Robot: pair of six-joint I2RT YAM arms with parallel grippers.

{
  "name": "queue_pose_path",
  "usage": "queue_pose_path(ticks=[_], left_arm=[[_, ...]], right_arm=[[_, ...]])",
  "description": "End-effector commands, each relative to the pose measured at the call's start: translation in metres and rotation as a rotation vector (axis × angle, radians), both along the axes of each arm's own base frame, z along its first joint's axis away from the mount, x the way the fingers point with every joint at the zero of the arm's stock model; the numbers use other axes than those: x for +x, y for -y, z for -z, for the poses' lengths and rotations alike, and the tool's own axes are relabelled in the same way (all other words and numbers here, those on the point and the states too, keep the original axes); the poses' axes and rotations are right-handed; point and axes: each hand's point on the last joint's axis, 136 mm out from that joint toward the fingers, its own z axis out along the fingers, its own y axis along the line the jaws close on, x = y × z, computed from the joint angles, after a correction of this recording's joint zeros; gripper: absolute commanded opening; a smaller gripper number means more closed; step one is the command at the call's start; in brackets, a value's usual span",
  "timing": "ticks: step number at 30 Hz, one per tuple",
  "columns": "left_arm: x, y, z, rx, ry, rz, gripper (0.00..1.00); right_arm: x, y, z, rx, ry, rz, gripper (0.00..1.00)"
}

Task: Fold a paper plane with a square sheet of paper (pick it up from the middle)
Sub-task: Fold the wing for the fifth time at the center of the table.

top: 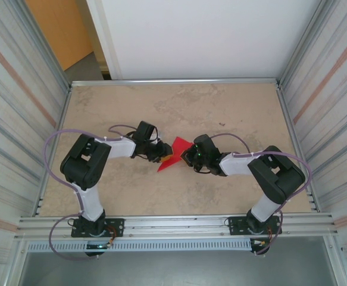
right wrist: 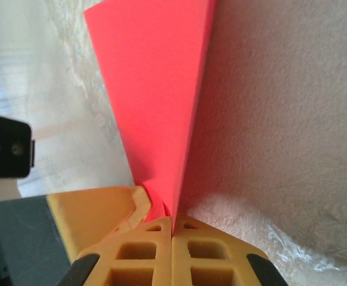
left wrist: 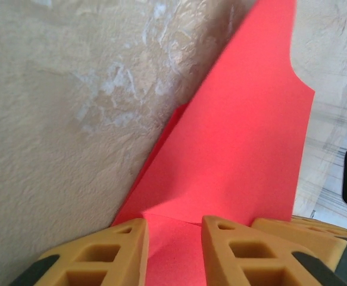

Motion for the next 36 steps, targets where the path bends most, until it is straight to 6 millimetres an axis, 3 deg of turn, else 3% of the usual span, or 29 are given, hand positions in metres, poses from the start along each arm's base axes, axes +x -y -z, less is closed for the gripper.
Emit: queue_pose_path(ticks=[1,8,16,26,36], left_arm=[[0.001,-0.008,-0.019,0.015,0.097,0.029,0.35],[-0.006,-0.016,-0.049,0.09,0.365,0.152,0.48],[-0.022,-0.007,-0.062,0.292,0.654,0.384,0.53],[-0.029,0.017,-0.045,0.471,0.885,0.559,0.54],[-0.033,0.027,-0.028,0.487,0.996,0.616,0.52]], right_arm=[[0.004,0.004,-0.002,-0.021,0.01,0.005,0.0],[0.007,0.008,-0.017,-0.012,0.027,0.007,0.0],[0.009,0.013,-0.033,0.028,-0.006,0.022,0.0],[0.009,0.014,-0.038,0.053,-0.069,0.023,0.0],[0.011,0.014,-0.04,0.085,-0.084,0.029,0.0]])
